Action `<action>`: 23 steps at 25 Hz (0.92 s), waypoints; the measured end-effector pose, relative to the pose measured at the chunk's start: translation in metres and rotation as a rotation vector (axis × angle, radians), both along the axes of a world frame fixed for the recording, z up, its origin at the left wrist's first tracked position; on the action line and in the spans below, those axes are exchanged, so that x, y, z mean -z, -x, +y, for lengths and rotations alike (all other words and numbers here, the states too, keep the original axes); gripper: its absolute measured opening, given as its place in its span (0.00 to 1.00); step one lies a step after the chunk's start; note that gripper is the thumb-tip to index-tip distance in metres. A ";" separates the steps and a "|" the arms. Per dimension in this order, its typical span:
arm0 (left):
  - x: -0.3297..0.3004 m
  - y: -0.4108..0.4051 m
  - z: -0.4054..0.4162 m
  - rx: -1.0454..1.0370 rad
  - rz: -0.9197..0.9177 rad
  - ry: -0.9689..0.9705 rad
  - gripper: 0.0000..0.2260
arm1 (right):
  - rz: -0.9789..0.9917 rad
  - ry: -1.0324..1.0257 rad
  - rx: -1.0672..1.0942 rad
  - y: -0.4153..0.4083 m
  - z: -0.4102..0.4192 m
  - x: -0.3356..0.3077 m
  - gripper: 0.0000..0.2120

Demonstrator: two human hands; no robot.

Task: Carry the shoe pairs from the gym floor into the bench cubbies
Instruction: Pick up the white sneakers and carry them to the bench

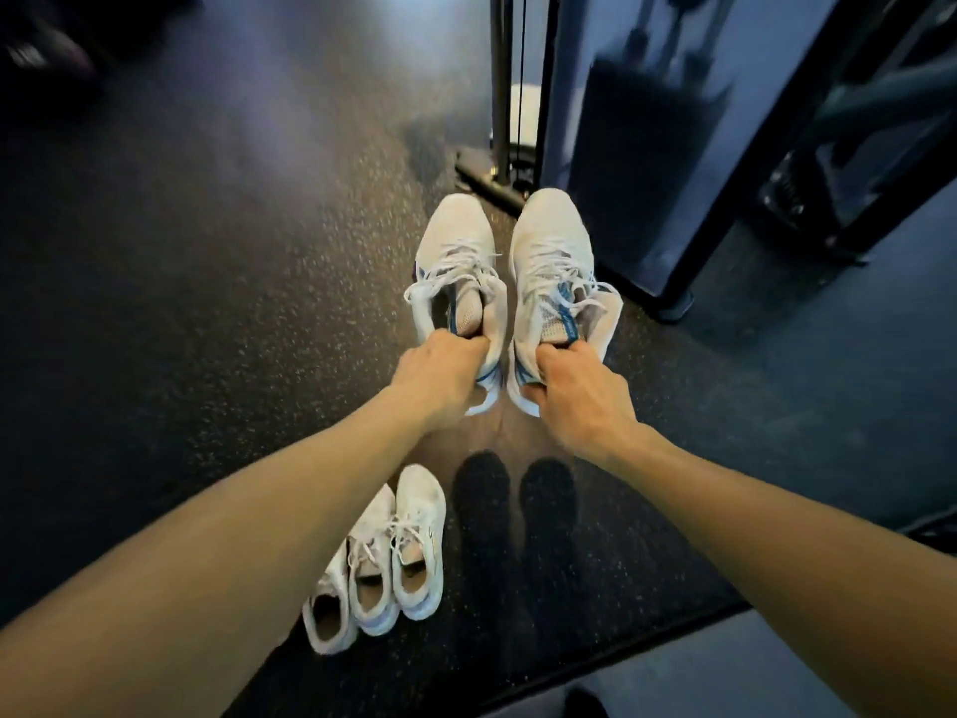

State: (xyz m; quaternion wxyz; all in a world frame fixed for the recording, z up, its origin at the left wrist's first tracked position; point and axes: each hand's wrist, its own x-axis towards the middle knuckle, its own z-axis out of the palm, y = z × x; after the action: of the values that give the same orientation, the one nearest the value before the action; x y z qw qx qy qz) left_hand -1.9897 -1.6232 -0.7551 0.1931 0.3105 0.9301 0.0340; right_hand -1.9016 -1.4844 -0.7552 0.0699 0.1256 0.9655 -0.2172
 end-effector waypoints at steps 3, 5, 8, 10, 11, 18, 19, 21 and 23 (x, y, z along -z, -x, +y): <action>-0.116 0.011 0.006 -0.014 0.102 -0.035 0.14 | 0.115 -0.010 -0.019 0.011 0.009 -0.110 0.07; -0.187 0.016 0.009 -0.018 0.184 -0.077 0.14 | 0.196 -0.032 -0.029 0.016 0.013 -0.180 0.07; -0.296 0.007 0.010 -0.023 0.292 -0.116 0.14 | 0.321 -0.081 -0.021 0.012 0.018 -0.288 0.08; -0.369 -0.003 0.006 -0.009 0.393 -0.127 0.13 | 0.401 -0.110 -0.032 0.003 0.019 -0.360 0.07; -0.401 -0.009 0.003 -0.003 0.445 -0.147 0.13 | 0.437 -0.140 -0.040 -0.003 0.019 -0.394 0.06; -0.578 -0.060 -0.004 0.013 0.741 -0.236 0.14 | 0.681 -0.287 -0.085 -0.049 0.013 -0.574 0.14; -0.597 -0.069 -0.004 0.015 0.772 -0.248 0.15 | 0.703 -0.302 -0.089 -0.059 0.013 -0.593 0.14; -0.629 -0.090 -0.003 0.028 0.806 -0.297 0.16 | 0.736 -0.341 -0.093 -0.081 0.012 -0.627 0.15; -0.653 -0.111 -0.001 0.035 0.825 -0.335 0.16 | 0.756 -0.393 -0.077 -0.103 0.013 -0.649 0.15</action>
State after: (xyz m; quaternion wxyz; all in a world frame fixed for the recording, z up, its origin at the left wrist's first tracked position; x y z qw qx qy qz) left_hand -1.8789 -1.6241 -0.1025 -0.2464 0.3407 0.9057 0.0542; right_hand -1.7986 -1.4715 -0.1060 -0.3064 0.0117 0.9501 -0.0570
